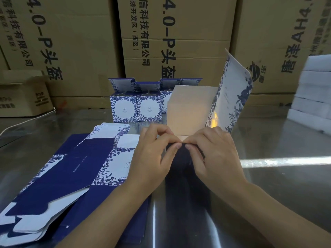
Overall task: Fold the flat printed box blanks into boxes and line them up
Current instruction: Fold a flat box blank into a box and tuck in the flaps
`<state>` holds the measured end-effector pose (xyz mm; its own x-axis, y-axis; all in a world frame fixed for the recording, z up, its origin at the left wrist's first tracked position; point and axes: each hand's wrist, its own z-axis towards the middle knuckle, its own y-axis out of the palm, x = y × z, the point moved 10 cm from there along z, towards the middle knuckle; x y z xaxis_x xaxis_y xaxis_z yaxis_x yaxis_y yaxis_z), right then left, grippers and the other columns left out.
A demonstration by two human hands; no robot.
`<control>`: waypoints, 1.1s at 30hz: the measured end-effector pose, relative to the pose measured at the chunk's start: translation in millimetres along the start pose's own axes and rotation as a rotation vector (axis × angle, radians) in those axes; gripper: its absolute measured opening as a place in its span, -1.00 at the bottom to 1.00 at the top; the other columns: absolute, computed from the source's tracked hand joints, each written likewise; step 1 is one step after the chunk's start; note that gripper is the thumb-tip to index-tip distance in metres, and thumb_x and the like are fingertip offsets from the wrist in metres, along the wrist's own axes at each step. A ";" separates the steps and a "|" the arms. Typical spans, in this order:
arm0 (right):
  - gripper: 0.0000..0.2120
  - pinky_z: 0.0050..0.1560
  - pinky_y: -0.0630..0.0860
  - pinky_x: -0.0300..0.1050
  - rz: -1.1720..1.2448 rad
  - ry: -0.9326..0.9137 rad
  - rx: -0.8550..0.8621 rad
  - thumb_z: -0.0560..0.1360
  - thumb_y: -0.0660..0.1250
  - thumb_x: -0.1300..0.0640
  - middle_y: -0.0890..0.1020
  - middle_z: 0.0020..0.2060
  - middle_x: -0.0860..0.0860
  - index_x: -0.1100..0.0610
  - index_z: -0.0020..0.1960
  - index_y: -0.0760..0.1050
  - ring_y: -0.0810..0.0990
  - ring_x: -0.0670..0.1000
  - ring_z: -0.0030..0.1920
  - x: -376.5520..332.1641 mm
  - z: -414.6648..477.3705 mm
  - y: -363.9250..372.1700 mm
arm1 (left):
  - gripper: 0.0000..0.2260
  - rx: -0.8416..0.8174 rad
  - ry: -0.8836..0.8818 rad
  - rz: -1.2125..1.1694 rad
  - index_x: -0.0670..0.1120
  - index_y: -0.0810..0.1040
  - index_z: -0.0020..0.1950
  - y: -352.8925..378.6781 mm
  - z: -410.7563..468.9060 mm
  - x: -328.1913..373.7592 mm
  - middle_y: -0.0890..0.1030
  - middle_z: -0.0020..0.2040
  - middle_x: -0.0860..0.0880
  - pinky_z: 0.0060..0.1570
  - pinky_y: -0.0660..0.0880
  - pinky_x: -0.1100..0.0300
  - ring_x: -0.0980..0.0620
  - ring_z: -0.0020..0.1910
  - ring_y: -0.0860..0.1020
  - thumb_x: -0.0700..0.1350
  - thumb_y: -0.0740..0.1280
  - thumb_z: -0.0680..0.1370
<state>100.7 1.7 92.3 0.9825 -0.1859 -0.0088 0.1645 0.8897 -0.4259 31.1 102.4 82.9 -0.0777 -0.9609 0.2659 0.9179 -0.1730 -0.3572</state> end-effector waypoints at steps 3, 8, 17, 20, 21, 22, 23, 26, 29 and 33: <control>-0.81 -0.15 0.32 -0.04 -0.001 -0.012 0.002 0.48 0.24 0.14 0.59 -0.25 0.00 0.10 -0.11 0.64 0.50 0.09 -0.25 0.8 -0.5 1.1 | -0.81 0.009 0.009 0.023 -0.11 0.63 -0.12 -0.4 -0.9 -0.7 0.40 -0.04 0.13 0.10 0.18 0.50 0.04 -0.06 0.40 -0.06 0.27 0.52; -0.84 -0.15 0.39 -0.01 0.012 -0.038 0.018 0.47 0.30 0.18 0.61 -0.23 0.01 0.11 -0.06 0.66 0.52 0.11 -0.23 2.3 -2.2 0.1 | -0.82 0.042 0.033 0.062 -0.09 0.65 -0.09 -2.3 -1.4 -0.8 0.44 -0.05 0.06 0.08 0.21 0.48 0.08 -0.05 0.39 -0.06 0.29 0.52; -0.86 -0.24 0.27 -0.03 -0.209 -0.105 0.127 0.44 0.35 0.21 0.64 -0.19 -0.02 0.09 -0.06 0.66 0.47 0.10 -0.27 2.0 1.2 -18.1 | -0.78 0.120 -0.036 0.132 -0.09 0.68 -0.08 -14.7 -0.6 -14.1 0.52 -0.08 -0.03 -0.03 0.31 0.35 0.09 -0.05 0.38 -0.02 0.28 0.53; -0.83 -0.23 0.23 -0.07 -0.224 -0.080 0.105 0.47 0.31 0.14 0.64 -0.20 -0.02 0.09 -0.06 0.67 0.48 0.11 -0.30 9.9 2.9 -16.8 | -0.78 0.125 -0.026 0.146 -0.10 0.67 -0.08 -16.2 0.2 -15.3 0.52 -0.08 -0.04 0.01 0.26 0.41 0.09 -0.04 0.38 -0.03 0.27 0.53; -0.82 -0.23 0.22 -0.08 -0.227 -0.071 0.088 0.48 0.29 0.13 0.65 -0.21 -0.02 0.09 -0.06 0.67 0.48 0.11 -0.31 12.0 3.0 -14.8 | -0.78 0.127 -0.020 0.146 -0.10 0.67 -0.08 -16.1 0.1 -14.8 0.52 -0.08 -0.04 0.00 0.26 0.41 0.09 -0.04 0.38 -0.04 0.27 0.53; -0.80 -0.23 0.21 -0.09 -0.226 -0.062 0.070 0.48 0.27 0.11 0.65 -0.21 -0.02 0.08 -0.05 0.67 0.48 0.11 -0.32 13.5 2.6 -12.6 | -0.79 0.129 -0.014 0.143 -0.10 0.67 -0.08 -15.9 0.1 -14.2 0.53 -0.08 -0.04 0.00 0.27 0.40 0.09 -0.05 0.39 -0.04 0.28 0.53; -0.78 -0.24 0.22 -0.08 -0.219 -0.053 0.054 0.49 0.25 0.11 0.65 -0.21 -0.02 0.08 -0.05 0.67 0.48 0.11 -0.33 14.4 2.2 -10.7 | -0.79 0.131 -0.010 0.140 -0.10 0.67 -0.08 -15.9 0.1 -13.6 0.53 -0.09 -0.04 -0.01 0.28 0.40 0.09 -0.05 0.39 -0.04 0.28 0.53; -0.76 -0.31 0.37 -0.09 -0.177 -0.007 0.040 0.49 0.23 0.11 0.65 -0.21 -0.03 0.07 -0.05 0.67 0.54 0.09 -0.34 16.0 1.5 -10.7 | -0.80 0.141 0.004 0.141 -0.11 0.67 -0.10 -16.2 -0.1 -12.4 0.53 -0.10 -0.05 -0.02 0.28 0.39 0.09 -0.06 0.39 -0.05 0.29 0.53; -0.79 -0.41 0.29 -0.27 -0.192 0.041 0.062 0.50 0.25 0.12 0.66 -0.18 -0.09 0.03 -0.04 0.67 0.60 0.01 -0.33 20.8 4.7 -20.7 | -0.80 0.147 -0.003 0.146 -0.11 0.67 -0.10 -17.1 0.1 -13.6 0.53 -0.10 -0.05 -0.02 0.28 0.39 0.10 -0.06 0.38 -0.06 0.29 0.53; -0.79 -0.47 0.26 -0.29 -0.278 0.007 0.016 0.40 0.40 0.27 0.67 -0.20 -0.05 0.05 -0.02 0.65 0.61 0.04 -0.37 24.0 7.9 -21.9 | -0.80 0.145 -0.013 0.154 -0.10 0.67 -0.10 -16.8 0.5 -14.5 0.53 -0.09 -0.04 -0.02 0.28 0.38 0.09 -0.07 0.39 -0.05 0.29 0.53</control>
<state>121.4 -19.0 108.6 0.8990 -0.4264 0.0998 0.4288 0.8108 -0.3984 17.0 119.4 85.4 0.0721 -0.9705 0.2302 0.9649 0.0094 -0.2623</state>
